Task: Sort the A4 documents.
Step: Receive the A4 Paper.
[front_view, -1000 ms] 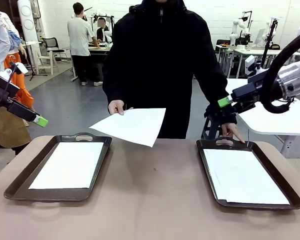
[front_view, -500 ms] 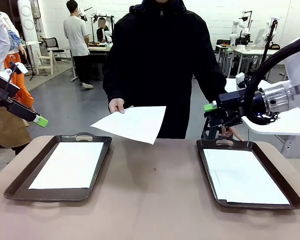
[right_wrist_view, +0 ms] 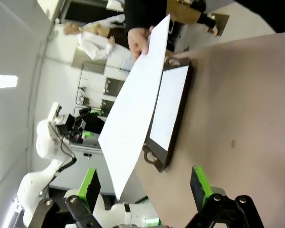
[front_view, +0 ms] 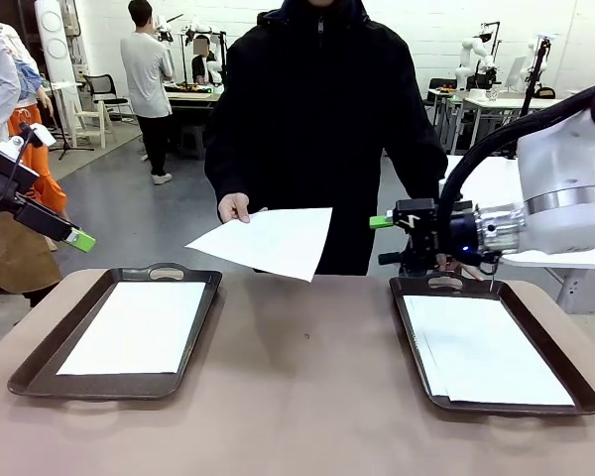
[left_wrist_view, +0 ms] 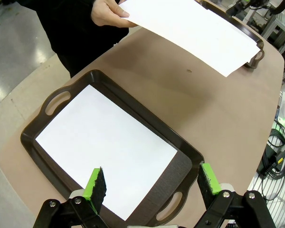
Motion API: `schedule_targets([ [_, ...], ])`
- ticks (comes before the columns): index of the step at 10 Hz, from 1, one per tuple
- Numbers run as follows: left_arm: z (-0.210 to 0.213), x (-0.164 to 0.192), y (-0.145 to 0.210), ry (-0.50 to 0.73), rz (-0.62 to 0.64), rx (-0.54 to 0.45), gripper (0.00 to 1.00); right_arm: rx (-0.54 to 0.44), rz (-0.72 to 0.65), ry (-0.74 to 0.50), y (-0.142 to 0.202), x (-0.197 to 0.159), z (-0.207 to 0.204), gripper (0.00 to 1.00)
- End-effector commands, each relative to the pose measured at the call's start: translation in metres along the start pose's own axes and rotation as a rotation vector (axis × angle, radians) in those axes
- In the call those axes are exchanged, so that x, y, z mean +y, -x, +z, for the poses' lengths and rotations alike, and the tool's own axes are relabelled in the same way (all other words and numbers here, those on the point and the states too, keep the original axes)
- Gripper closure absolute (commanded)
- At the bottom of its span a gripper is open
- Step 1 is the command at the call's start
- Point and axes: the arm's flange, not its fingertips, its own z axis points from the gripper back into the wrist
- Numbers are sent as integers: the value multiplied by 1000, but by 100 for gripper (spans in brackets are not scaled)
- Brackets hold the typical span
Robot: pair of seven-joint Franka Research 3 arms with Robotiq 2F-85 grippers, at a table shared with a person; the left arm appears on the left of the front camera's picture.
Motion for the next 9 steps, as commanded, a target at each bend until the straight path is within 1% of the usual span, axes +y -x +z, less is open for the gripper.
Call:
schedule_targets([
  [1,0,0,2,-6,-11,10,0,-72,-36,-35,0,-18,-30,0],
  [3,0,0,2,-6,-11,10,0,-99,-95,-166,-3,-39,-58,0],
  [4,0,0,2,-6,-11,10,0,-113,-120,-238,-7,-47,-66,0],
  [7,0,0,2,-6,-11,10,0,-133,-157,-317,-25,-54,-82,0],
  [9,0,0,2,-6,-11,10,0,-103,-193,-337,-31,-58,-95,0],
])
